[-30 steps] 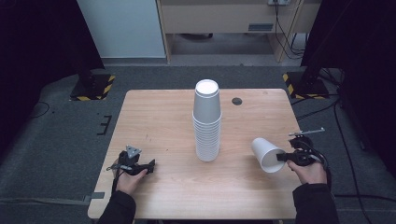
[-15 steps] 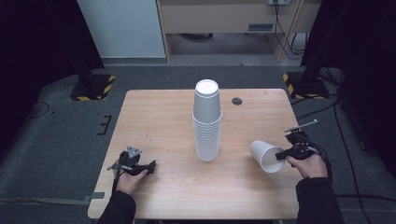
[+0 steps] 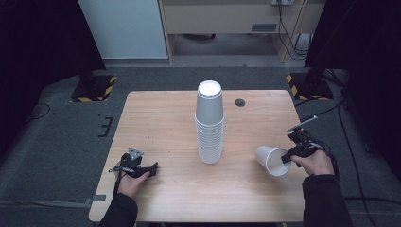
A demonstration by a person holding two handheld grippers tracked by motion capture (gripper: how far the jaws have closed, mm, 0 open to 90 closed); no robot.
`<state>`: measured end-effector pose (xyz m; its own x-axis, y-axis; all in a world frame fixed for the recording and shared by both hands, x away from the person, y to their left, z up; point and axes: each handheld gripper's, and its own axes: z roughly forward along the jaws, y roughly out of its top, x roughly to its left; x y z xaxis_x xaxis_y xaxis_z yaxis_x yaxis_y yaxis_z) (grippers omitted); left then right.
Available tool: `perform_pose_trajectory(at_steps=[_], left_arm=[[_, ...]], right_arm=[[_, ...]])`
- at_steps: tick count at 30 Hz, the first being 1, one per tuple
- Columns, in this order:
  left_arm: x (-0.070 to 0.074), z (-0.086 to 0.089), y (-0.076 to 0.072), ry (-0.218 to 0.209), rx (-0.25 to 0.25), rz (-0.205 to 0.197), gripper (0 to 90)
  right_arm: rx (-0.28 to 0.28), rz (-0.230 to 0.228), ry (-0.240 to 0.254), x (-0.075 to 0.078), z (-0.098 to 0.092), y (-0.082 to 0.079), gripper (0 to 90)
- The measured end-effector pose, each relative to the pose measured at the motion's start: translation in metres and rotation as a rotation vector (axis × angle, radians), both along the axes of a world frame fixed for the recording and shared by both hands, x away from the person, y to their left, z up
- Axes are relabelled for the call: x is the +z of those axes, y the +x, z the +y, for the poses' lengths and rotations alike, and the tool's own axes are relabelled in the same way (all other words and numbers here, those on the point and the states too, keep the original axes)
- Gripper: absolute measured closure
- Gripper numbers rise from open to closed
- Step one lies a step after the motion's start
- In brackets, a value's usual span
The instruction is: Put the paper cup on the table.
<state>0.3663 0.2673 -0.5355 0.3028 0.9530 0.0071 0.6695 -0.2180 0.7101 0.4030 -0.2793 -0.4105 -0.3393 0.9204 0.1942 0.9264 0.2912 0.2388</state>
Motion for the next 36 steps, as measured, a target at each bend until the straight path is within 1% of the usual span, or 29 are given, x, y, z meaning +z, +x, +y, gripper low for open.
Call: perform_pose_trajectory(at_steps=[3,4,7,14,15,17,18,20,22,25,30,33,36], left_arm=[[0.000,0.000,0.000,0.000,0.000,0.000,8.6],[0.000,0.000,0.000,0.000,-0.001,-0.001,8.6],[0.000,0.000,0.000,0.000,-0.001,-0.001,8.5],[0.000,0.000,0.000,-0.002,-0.003,-0.002,8.3],[0.000,0.000,0.000,-0.002,-0.003,-0.003,8.3],[0.000,0.000,0.000,-0.002,-0.004,-0.003,8.3],[0.000,0.000,0.000,-0.002,-0.004,-0.003,8.3],[0.000,0.000,0.000,-0.002,-0.005,-0.003,8.3],[0.000,0.000,0.000,-0.002,-0.005,-0.004,8.3],[0.000,0.000,0.000,-0.002,-0.006,-0.003,8.2],[-0.001,0.000,0.000,-0.003,-0.007,-0.004,8.2],[-0.001,0.000,0.000,-0.002,-0.008,-0.004,8.2],[-0.001,0.000,0.000,-0.003,-0.008,-0.004,8.2]], right_arm=[[0.001,0.015,-0.004,0.000,0.001,0.000,85.0],[0.010,0.016,-0.010,-0.001,0.001,0.000,85.0],[0.000,0.030,-0.017,-0.002,0.001,0.000,85.0],[0.001,0.056,-0.037,-0.001,-0.001,0.003,85.0],[-0.004,0.065,-0.041,0.000,0.000,0.003,85.0],[0.009,0.077,-0.047,-0.001,0.000,0.004,85.0],[0.016,0.092,-0.055,-0.001,0.000,0.004,85.0],[0.020,0.101,-0.063,-0.001,0.000,0.005,85.0],[0.016,0.111,-0.061,-0.001,0.000,0.006,85.1],[0.016,0.115,-0.074,-0.001,0.000,0.008,85.1],[0.010,0.135,-0.080,0.000,0.002,0.009,85.0],[0.006,0.147,-0.107,-0.002,0.004,0.011,85.0],[0.003,0.170,-0.101,-0.006,0.005,0.013,84.9]])
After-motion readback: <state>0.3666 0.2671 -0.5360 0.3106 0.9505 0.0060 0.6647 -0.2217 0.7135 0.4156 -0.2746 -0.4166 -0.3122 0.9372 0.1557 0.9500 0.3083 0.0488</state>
